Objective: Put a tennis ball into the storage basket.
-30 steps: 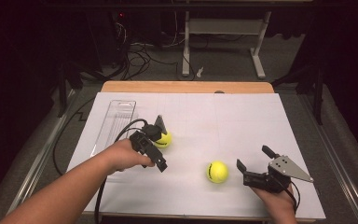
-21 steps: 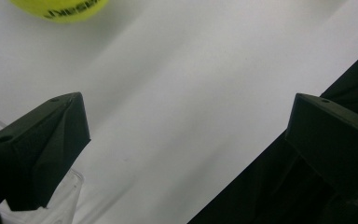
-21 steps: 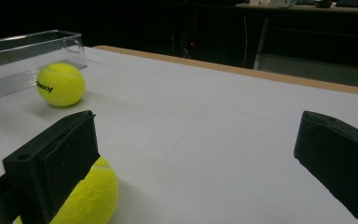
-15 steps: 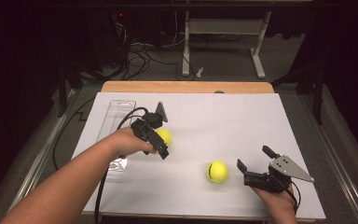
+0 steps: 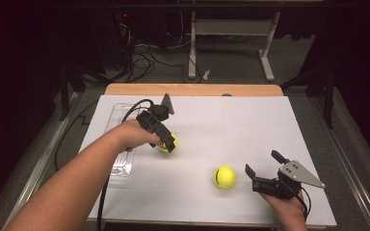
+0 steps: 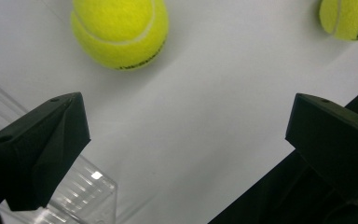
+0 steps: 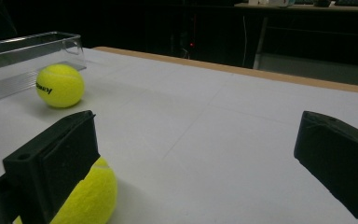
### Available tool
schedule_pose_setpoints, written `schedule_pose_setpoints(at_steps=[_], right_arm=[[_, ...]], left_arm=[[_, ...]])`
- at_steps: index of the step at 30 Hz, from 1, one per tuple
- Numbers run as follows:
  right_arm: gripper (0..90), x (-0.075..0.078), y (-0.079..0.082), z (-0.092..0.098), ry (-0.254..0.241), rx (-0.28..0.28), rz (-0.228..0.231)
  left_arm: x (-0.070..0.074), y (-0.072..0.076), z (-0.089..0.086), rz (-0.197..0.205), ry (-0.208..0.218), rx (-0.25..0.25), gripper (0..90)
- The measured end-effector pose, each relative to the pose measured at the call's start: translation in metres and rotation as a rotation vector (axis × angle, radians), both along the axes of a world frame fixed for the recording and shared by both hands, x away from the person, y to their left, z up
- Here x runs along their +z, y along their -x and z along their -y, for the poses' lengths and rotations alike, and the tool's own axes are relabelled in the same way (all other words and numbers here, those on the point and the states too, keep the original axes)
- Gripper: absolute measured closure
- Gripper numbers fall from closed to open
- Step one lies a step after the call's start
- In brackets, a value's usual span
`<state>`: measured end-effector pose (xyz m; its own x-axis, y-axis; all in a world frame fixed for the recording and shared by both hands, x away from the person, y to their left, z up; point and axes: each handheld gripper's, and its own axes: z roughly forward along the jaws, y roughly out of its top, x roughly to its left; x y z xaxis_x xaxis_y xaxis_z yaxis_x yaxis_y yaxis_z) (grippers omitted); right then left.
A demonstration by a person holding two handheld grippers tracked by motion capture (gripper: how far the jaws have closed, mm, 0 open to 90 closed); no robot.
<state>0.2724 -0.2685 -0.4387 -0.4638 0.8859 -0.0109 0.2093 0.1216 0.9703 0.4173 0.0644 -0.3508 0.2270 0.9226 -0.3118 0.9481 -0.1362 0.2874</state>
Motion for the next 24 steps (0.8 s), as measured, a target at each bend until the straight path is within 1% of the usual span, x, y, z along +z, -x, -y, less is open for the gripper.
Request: schedule_pose_setpoints(at_steps=[4, 5, 6, 8, 10, 15, 17, 19, 24], right_arm=[[0.4, 0.0, 0.0, 0.0, -0.003, -0.001, 0.0], [0.4, 0.0, 0.0, 0.0, -0.003, -0.001, 0.002], [0.4, 0.0, 0.0, 0.001, -0.003, 0.0, 0.002], [0.4, 0.0, 0.0, 0.001, -0.004, 0.0, 0.001], [0.4, 0.0, 0.0, 0.001, -0.006, -0.001, 0.001], [0.4, 0.0, 0.0, 0.001, -0.005, -0.001, 0.0], [0.4, 0.0, 0.0, 0.001, -0.005, 0.0, 0.001], [0.4, 0.0, 0.0, 0.001, -0.004, 0.002, 0.001], [0.4, 0.0, 0.0, 0.001, -0.005, 0.0, 0.001]], left_arm=[[0.0, -0.008, 0.002, 0.009, -0.004, 0.014, 0.5], [-0.001, -0.01, 0.003, 0.009, -0.001, 0.025, 0.5], [-0.004, -0.012, 0.004, 0.003, -0.01, 0.022, 0.5], [-0.008, -0.015, 0.005, 0.006, -0.023, 0.032, 0.5], [-0.011, -0.019, 0.007, 0.012, -0.016, 0.053, 0.5], [-0.016, -0.025, 0.01, 0.019, -0.01, 0.062, 0.5], [-0.018, -0.027, 0.011, 0.035, -0.008, 0.076, 0.5], [-0.02, -0.03, 0.012, 0.042, 0.008, 0.092, 0.5], [-0.022, -0.033, 0.014, 0.051, 0.023, 0.109, 0.5]])
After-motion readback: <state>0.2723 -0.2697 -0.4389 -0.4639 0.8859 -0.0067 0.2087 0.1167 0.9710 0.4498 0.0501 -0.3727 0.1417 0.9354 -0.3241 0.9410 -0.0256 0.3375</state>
